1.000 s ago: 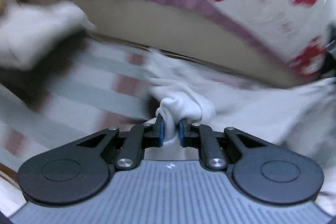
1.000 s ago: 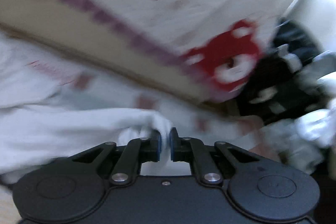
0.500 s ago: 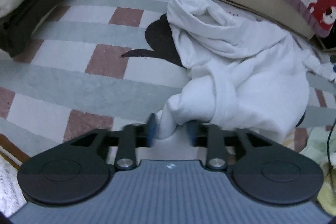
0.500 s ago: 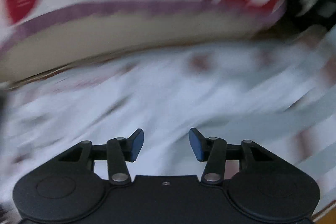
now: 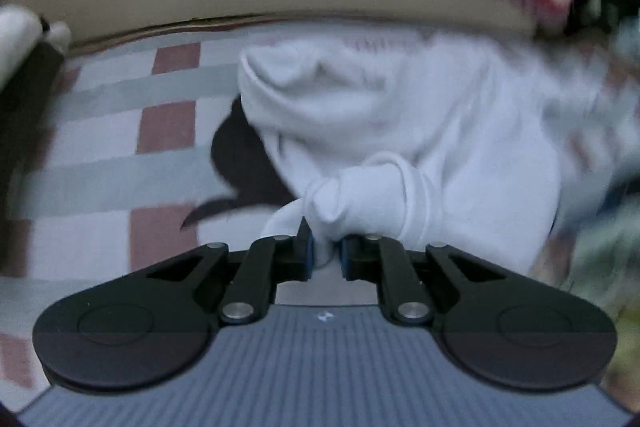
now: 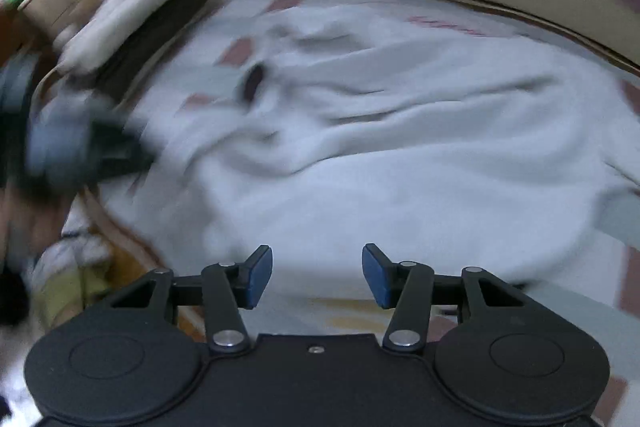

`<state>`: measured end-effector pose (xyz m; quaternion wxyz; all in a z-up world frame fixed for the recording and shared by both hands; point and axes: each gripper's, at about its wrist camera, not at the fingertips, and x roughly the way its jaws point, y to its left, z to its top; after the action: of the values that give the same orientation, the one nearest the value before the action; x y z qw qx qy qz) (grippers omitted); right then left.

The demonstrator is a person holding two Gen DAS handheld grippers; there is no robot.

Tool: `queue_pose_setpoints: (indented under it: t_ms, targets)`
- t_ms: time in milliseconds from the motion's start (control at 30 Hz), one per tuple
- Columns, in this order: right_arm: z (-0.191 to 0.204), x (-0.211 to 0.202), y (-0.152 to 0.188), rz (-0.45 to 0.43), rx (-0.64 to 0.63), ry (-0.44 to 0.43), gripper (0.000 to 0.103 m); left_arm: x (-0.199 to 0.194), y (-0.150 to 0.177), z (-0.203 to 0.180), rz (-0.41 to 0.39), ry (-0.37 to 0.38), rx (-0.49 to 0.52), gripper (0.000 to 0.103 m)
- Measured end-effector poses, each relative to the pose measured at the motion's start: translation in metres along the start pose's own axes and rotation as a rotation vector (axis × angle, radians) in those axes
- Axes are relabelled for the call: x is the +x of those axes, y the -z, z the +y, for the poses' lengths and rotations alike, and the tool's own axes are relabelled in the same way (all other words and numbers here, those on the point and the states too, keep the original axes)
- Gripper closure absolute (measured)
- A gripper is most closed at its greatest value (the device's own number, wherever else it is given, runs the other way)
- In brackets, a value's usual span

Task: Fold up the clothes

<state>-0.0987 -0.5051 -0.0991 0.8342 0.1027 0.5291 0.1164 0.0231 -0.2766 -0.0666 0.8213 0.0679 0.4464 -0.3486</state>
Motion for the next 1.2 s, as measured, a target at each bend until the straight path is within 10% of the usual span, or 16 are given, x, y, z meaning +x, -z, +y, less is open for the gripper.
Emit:
queue_pose_setpoints:
  t_ms: [267,467,567,733,867,1133,1167,1200]
  targets:
    - [0.042,0.086,-0.027,0.092,-0.183,0.084,0.049,0.046,-0.014,0.055,-0.013,-0.126,-0.155,0.089]
    - [0.029,0.087,-0.033,-0.134,-0.310,0.314,0.068,0.035,-0.010,0.070,-0.022,-0.202,-0.165,0.061]
    - [-0.001,0.083,-0.040,-0.128,-0.142,0.392,0.069,0.025,-0.007,0.074,-0.043,-0.189,-0.190,0.060]
    - [-0.073,0.067,-0.041,-0.159,0.325,0.225,0.075,0.024,0.007,0.053,0.029,-0.132,-0.080,0.055]
    - [-0.096,0.061,-0.023,-0.130,0.584,0.025,0.060,0.030,0.015,0.018,0.031,-0.251,0.142,0.049]
    - [-0.065,0.083,-0.001,-0.034,0.643,-0.108,0.050,0.062,0.008,0.024,0.011,-0.328,0.159,0.043]
    - [-0.060,0.085,-0.004,-0.043,0.613,-0.096,0.051,0.068,0.006,0.026,0.013,-0.321,0.145,0.043]
    - [-0.050,0.087,-0.009,-0.031,0.522,-0.052,0.085,0.073,0.007,0.027,0.024,-0.310,0.139,0.046]
